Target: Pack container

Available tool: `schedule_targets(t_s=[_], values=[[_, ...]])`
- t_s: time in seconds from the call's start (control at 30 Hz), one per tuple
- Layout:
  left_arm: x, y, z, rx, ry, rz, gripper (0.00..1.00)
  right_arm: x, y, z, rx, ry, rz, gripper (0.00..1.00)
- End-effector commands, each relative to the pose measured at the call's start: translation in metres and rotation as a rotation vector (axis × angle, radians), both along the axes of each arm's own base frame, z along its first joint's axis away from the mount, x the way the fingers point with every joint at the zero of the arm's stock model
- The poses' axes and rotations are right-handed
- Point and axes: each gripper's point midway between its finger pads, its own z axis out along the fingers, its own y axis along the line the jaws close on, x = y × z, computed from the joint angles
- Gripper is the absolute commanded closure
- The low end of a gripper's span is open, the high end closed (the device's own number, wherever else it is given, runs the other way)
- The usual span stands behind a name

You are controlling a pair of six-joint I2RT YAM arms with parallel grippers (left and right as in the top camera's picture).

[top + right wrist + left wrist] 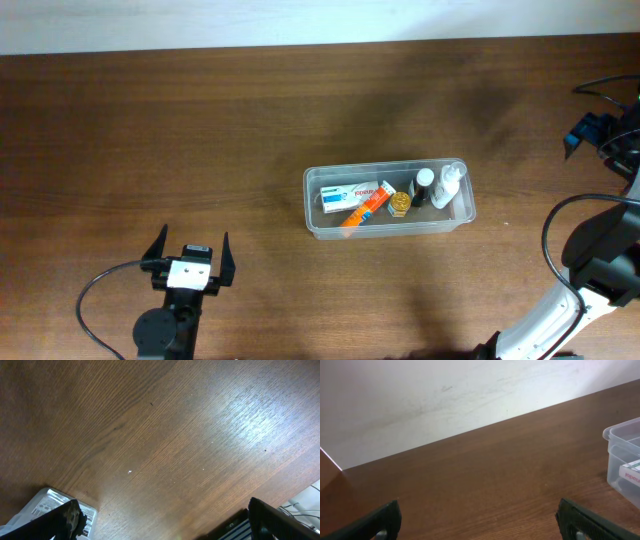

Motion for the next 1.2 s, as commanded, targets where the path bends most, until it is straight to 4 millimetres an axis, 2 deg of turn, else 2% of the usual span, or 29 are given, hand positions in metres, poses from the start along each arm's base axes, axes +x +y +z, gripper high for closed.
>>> schedule_targets(t_s=[0.0, 0.1, 0.23, 0.4, 0.5, 0.73, 0.8, 0.87, 1.03, 1.1, 1.17], values=[[0.0, -0.001, 0.0, -0.001, -0.008, -0.009, 0.01, -0.001, 0.003, 0.016, -0.023, -0.042, -0.007, 0.02], [0.0, -0.001, 0.0, -0.001, -0.008, -0.009, 0.01, -0.003, 0.008, 0.034, -0.046, -0.084, 0.002, 0.02], [0.0, -0.001, 0.0, -0.001, -0.008, -0.009, 0.01, -0.006, 0.025, 0.072, -0.098, -0.183, 0.039, 0.02], [0.0, -0.001, 0.0, -0.001, -0.008, -0.009, 0.01, -0.012, 0.069, 0.126, -0.168, -0.328, 0.148, 0.02], [0.0, -0.001, 0.0, -0.001, -0.008, -0.009, 0.01, -0.018, 0.089, 0.159, -0.287, -0.403, 0.225, 0.02], [0.0, -0.001, 0.0, -0.001, -0.008, -0.009, 0.01, -0.018, 0.153, 0.218, -0.34, -0.715, 0.386, 0.02], [0.0, -0.001, 0.0, -0.001, -0.008, -0.009, 0.01, -0.02, 0.169, 0.223, -0.332, -0.789, 0.411, 0.02], [0.0, -0.001, 0.0, -0.001, -0.008, -0.009, 0.01, -0.025, 0.18, 0.217, -0.324, -0.831, 0.44, 0.02], [0.0, -0.001, 0.0, -0.001, -0.008, -0.009, 0.01, -0.046, 0.197, 0.18, -0.289, -0.879, 0.49, 0.02], [0.0, -0.001, 0.0, -0.001, -0.008, -0.009, 0.01, -0.055, 0.205, 0.159, -0.259, -0.931, 0.508, 0.02], [0.0, -0.001, 0.0, -0.001, -0.008, -0.009, 0.01, -0.058, 0.207, 0.147, -0.258, -0.987, 0.508, 0.02]])
